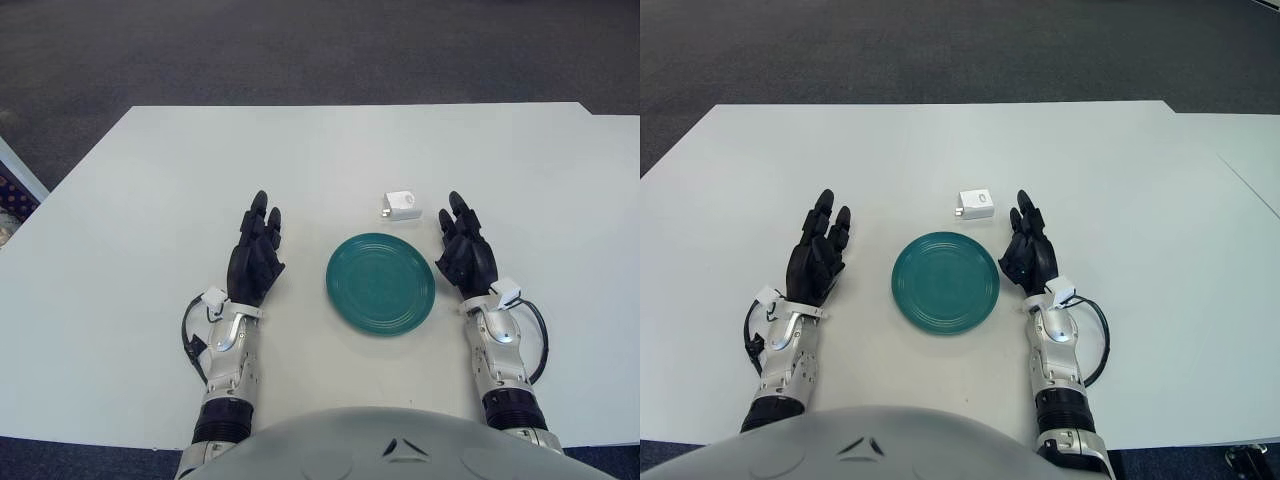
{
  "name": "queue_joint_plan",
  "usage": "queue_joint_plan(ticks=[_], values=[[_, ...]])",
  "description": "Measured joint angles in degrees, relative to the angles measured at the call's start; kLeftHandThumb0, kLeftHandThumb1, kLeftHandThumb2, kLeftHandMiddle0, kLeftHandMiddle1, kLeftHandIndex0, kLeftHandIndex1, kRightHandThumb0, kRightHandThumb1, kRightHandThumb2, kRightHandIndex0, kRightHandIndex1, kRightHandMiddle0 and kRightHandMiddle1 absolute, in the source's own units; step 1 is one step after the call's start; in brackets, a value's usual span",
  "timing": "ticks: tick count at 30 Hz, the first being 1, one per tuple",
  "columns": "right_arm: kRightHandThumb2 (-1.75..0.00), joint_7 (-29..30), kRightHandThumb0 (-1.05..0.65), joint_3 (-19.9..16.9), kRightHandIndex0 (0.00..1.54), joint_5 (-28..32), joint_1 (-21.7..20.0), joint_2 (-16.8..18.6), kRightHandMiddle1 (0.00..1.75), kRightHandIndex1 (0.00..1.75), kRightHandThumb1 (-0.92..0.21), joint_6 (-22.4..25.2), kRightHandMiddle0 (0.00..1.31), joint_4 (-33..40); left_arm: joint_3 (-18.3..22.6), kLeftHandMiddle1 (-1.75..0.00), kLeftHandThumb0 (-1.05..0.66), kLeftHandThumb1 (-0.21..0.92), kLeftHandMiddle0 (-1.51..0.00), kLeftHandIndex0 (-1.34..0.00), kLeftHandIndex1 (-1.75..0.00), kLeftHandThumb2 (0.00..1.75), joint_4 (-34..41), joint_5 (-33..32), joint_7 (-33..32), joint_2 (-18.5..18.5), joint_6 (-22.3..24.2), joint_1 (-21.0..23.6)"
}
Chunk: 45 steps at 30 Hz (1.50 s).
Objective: Put the charger into the plate.
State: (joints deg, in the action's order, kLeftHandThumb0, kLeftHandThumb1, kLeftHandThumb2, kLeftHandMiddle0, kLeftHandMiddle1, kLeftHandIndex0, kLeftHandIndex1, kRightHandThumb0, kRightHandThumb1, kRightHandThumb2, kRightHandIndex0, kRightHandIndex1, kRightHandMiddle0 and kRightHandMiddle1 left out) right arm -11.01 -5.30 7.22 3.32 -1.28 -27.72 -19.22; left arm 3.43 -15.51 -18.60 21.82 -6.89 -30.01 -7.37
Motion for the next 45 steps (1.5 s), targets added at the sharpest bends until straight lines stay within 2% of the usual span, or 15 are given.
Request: queue_joint_plan(ticks=[11,27,31,39,45], values=[[-1.08,0.25,-0.90,0.29,0.06,-0.02,0.32,0.12,0.14,0.01,-0.92,0.19,0.00,0.52,-0.38,0.00,-1.03,0.92,0.00,0.00,-0.15,0.74,-0.15,1.12,0.02,0.00,-1.43,-0.07],[-1.07,0.84,-0.90,0.29,0.04,-0.29,0.24,0.10,0.13,0.00,-0.92,0.05,0.00,0.77,-0.76,0.00,-1.03,0.92,0.00,0.00,-0.15,0.82,-0.90,4.35,-1.13,0.05,-2.98,0.52],[-0.93,2.12,-0.87,0.05,0.02,-1.25,-0.43,-0.55,0.12,0.00,-0.92,1.13,0.00,2.18,-0.58,0.00,-1.02,0.92,0.00,0.00,-0.16,0.83,-1.54,4.54,-1.14,0.05,-3.31,1.13],[-0.69,10.93,-0.87,-1.42,0.02,-10.43,-7.34,-5.41,0.15,0.01,-0.92,2.55,0.01,-2.90,-0.01,0.00,-1.02,0.92,0.00,0.00,-0.14,0.83,-3.71,4.73,-1.14,-0.02,-3.59,3.23],[-0.65,19.11,-0.90,0.24,0.08,-21.61,-12.49,-10.46,0.28,0.00,-0.92,0.29,0.00,-6.12,-0.16,0.00,-1.01,0.92,0.00,0.00,-0.11,0.89,-5.34,7.67,-1.21,-0.05,-5.68,4.54]])
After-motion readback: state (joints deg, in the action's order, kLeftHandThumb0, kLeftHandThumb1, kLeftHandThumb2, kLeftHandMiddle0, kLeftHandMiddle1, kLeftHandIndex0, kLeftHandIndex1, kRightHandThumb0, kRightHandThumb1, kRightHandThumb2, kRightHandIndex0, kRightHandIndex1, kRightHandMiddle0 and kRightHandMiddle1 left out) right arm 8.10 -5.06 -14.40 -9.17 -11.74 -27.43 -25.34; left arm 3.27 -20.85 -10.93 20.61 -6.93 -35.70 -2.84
